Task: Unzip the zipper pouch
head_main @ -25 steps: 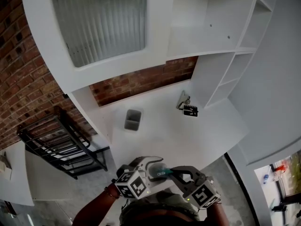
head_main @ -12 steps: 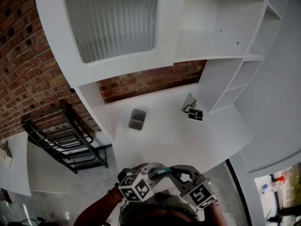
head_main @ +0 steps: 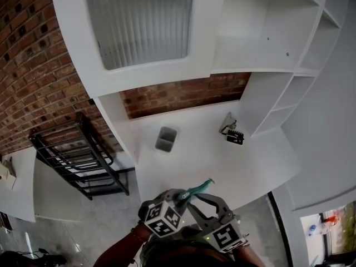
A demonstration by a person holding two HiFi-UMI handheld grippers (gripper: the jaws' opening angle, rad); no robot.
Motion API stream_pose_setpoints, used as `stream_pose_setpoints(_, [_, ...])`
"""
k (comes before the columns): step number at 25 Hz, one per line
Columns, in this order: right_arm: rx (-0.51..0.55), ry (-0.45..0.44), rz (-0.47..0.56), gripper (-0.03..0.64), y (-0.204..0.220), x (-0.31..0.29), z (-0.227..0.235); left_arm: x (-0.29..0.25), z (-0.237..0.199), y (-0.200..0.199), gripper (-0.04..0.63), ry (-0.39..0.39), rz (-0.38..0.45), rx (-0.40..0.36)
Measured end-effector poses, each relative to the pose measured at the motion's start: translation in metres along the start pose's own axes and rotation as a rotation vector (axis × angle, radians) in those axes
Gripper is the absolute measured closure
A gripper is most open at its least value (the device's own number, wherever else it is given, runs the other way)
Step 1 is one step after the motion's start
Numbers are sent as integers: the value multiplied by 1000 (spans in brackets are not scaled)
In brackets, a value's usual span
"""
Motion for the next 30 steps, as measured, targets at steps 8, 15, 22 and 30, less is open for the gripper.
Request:
stream_pose_setpoints(8, [6,20,19,514,-11,-18,-8,0,-1,3,589,-98,-67,-44])
stream_pose_setpoints(15, [-6,52,10,514,-9,-22,-8,-1,3,10,589,-161,-139,-94])
stream_pose_setpoints(22, [-84,-1,49,516,-10,-20,-6,7,-1,11,589,-200,-139,-67])
stream_pose_setpoints(30, [-169,-90,65,602,-9,-20,-5,17,-1,21,589,-221,-156,-45])
Point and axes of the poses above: the fingertips, and each gripper's own axes: x backward along the fingers, z to its right, y out of its underside, the point moved 2 cm from there along x, backward along the fingers, and after that the axes turned 4 degrees about -x, right-handed, at the moved point
